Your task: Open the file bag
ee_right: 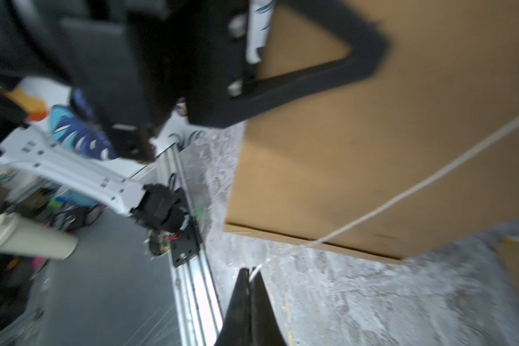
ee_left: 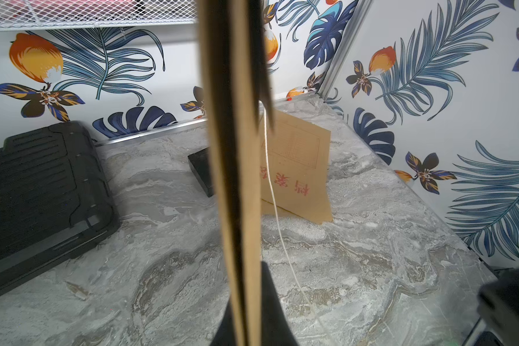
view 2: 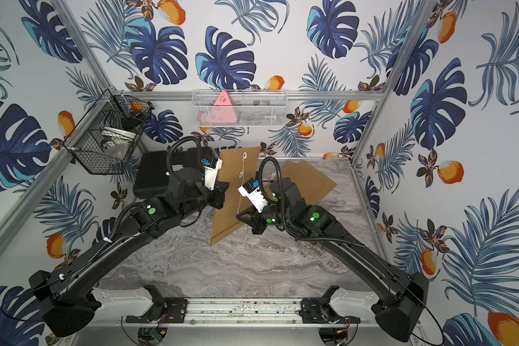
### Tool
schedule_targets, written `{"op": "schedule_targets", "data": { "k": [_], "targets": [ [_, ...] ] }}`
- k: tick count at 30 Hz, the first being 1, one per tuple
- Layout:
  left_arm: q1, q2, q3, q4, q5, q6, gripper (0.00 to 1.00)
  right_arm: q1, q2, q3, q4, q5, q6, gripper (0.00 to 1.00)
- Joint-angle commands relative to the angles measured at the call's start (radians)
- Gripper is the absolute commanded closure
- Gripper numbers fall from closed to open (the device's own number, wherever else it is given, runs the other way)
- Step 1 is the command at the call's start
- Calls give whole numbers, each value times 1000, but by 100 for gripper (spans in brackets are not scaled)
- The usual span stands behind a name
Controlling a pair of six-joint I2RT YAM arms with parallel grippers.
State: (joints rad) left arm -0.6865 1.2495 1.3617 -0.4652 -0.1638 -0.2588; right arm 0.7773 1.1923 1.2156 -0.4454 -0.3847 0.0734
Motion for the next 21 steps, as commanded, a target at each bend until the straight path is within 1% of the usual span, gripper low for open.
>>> {"op": "schedule_targets", "data": {
  "k": [1,3,6,11,17,19,21],
  "targets": [
    [-1,-21,0,-14,-6,51,100,1,-60,2,1,340,53,100],
    [0,-38,-6,-29,12,77,100,0,-96,18,-22,457,53,100],
    [1,-58,-20,-38,47,110,100,0,-127,65,-73,591,41,100],
    [8,-48,-18,-54,150,161,100,-1,-140,152,-138,742,29,100],
    [46,-31,-33,-33,362,201,100,-5,-121,251,-189,864,24,100],
    [64,-37,-53,-2,434,195,100,-13,-105,291,-214,888,20,100],
    [94,-44,-80,34,531,191,100,-25,-88,331,-235,894,17,100]
  ]
}}
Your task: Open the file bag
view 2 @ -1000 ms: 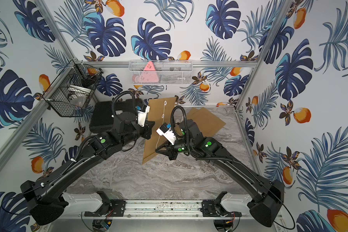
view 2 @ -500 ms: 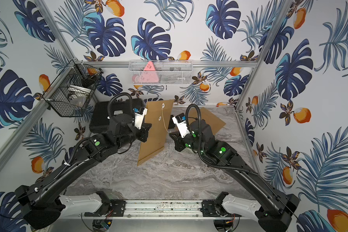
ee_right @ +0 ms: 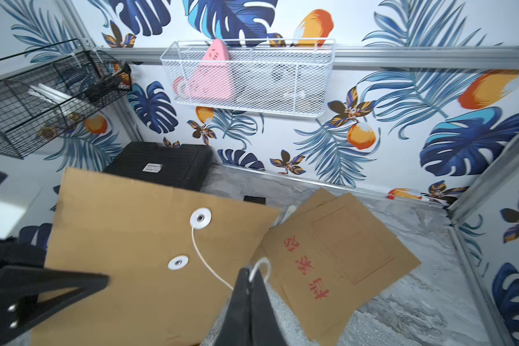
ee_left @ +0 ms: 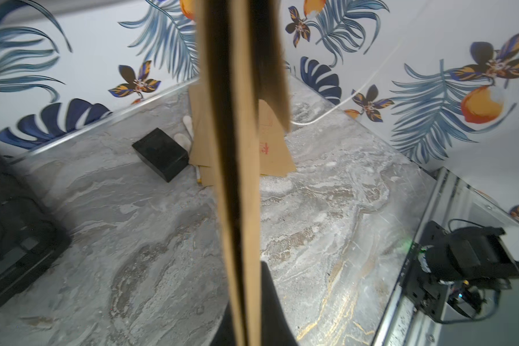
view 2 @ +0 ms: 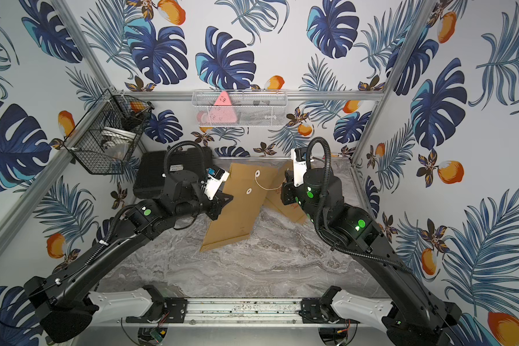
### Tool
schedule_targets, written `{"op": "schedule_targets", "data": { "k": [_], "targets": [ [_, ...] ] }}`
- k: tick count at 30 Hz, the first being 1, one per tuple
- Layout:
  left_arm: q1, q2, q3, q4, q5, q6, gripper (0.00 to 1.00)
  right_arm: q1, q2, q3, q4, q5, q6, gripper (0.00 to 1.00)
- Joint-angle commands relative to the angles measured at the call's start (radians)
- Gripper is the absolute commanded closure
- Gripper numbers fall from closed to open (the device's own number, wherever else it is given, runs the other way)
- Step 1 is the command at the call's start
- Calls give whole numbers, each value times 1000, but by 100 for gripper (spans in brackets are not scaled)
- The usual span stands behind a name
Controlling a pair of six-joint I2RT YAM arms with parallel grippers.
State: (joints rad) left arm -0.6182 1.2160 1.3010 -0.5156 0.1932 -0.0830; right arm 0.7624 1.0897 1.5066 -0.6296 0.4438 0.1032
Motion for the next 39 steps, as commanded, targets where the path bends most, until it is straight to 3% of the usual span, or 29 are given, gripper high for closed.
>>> {"op": "schedule_targets", "data": {
  "k": [1,6,9,17,24,34,39],
  "targets": [
    [39,-11,-30,99,213,10,100,-17,22,61,-60,63,-17,100],
    [112,-1,-64,148,401,-14,100,-33,66,158,-85,56,-37,100],
    [132,12,-62,142,447,-9,100,-43,96,216,-84,55,-59,100],
    [147,33,-45,106,412,11,100,-57,179,362,-61,-35,-96,100],
    [148,26,-56,94,418,17,100,-78,269,490,-60,-31,-134,100],
    [148,7,-62,49,419,32,100,-279,411,641,-113,-262,-56,100],
    [149,17,-42,10,430,54,100,-343,458,667,-113,-320,-51,100]
  ]
}}
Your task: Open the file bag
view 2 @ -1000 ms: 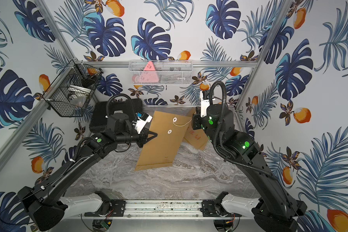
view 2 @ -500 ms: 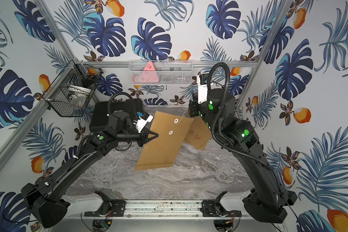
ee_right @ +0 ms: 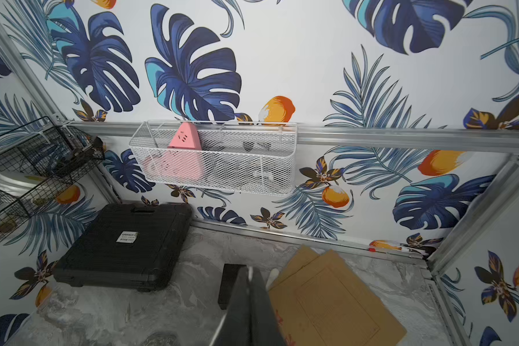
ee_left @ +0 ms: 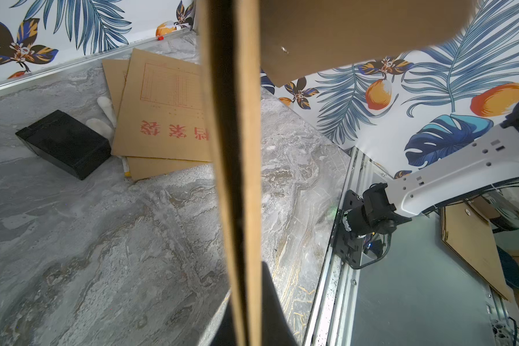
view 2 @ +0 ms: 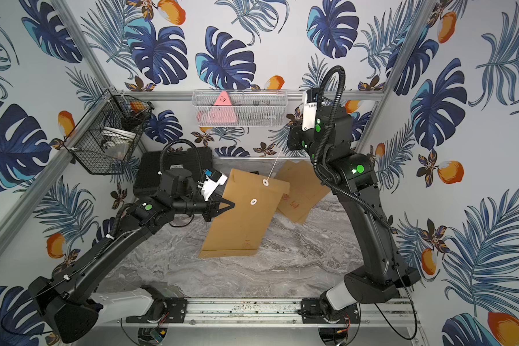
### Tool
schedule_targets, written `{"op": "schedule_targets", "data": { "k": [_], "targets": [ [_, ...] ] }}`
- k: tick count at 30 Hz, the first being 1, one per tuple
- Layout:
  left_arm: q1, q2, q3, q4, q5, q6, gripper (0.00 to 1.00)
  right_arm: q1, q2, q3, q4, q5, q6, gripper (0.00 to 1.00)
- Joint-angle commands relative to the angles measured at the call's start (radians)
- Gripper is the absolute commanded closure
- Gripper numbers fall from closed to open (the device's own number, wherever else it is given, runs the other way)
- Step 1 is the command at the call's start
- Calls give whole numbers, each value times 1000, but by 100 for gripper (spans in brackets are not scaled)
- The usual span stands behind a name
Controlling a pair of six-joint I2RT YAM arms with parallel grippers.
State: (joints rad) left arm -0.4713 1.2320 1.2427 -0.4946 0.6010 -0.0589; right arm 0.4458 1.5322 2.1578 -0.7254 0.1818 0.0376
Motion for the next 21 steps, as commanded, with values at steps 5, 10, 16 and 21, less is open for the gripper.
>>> {"op": "schedule_targets", "data": {
  "k": [5,10,16,21],
  "targets": [
    [2,3,26,-27,60,45,100,-94,66,50,-36,-145,25,100],
    [0,1,40,-46,107,68,100,-156,116,71,-62,-314,41,100],
    [0,-9,57,-32,163,64,100,-169,151,-11,-57,-569,58,100],
    [0,-20,54,21,245,33,100,-169,176,-122,-3,-772,74,100]
  ]
}}
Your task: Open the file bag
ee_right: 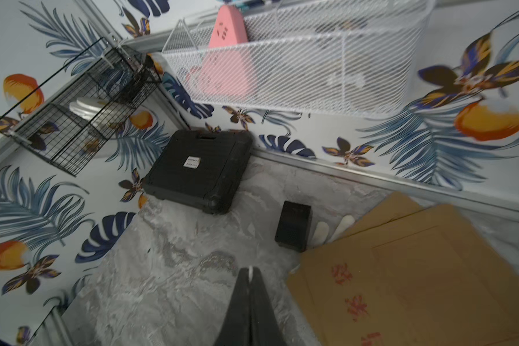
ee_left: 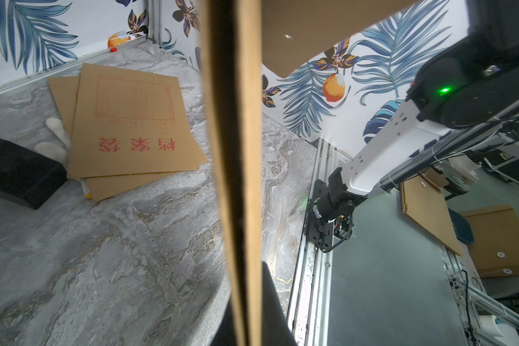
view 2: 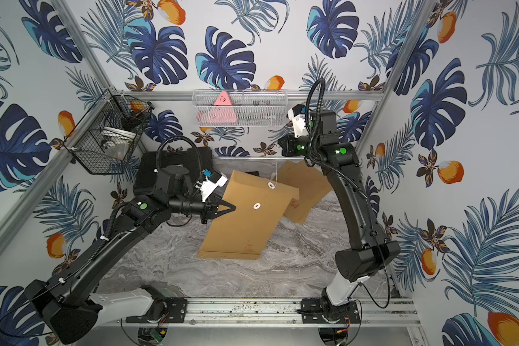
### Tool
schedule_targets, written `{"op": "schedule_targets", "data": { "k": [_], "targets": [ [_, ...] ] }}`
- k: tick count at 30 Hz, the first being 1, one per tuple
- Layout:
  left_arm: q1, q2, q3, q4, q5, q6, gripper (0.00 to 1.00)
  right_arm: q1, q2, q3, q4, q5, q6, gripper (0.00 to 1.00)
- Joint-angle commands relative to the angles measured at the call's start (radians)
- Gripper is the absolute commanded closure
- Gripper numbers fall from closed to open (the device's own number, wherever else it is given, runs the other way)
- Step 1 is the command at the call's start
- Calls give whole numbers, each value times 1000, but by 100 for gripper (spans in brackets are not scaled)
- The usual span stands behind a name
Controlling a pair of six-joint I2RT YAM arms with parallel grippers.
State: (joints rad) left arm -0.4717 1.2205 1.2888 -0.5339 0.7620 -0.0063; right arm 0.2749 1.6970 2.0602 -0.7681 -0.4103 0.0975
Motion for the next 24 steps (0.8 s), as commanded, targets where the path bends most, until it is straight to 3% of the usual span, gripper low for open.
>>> {"op": "schedule_targets", "data": {
  "k": [1,4,8,12,14,16,21,24],
  "targets": [
    [1,-10,7,66,102,-22,100,2,23,-31,45,-214,13,100],
    [0,-16,6,78,129,-32,100,2,51,-35,53,-280,19,100],
    [-1,-36,-4,101,129,-51,100,3,93,-18,26,-260,36,100],
    [-2,-58,-19,134,130,-81,100,3,153,28,-38,-267,28,88],
    [-1,-72,-30,152,119,-96,100,2,172,39,-45,-271,33,77],
    [-2,-88,-43,176,102,-117,100,3,178,52,-48,-218,45,60],
    [1,-121,-70,206,-22,-176,100,-8,161,56,-55,29,112,3],
    [1,-140,-80,230,-45,-196,100,-39,143,28,-55,105,149,0]
  ]
}}
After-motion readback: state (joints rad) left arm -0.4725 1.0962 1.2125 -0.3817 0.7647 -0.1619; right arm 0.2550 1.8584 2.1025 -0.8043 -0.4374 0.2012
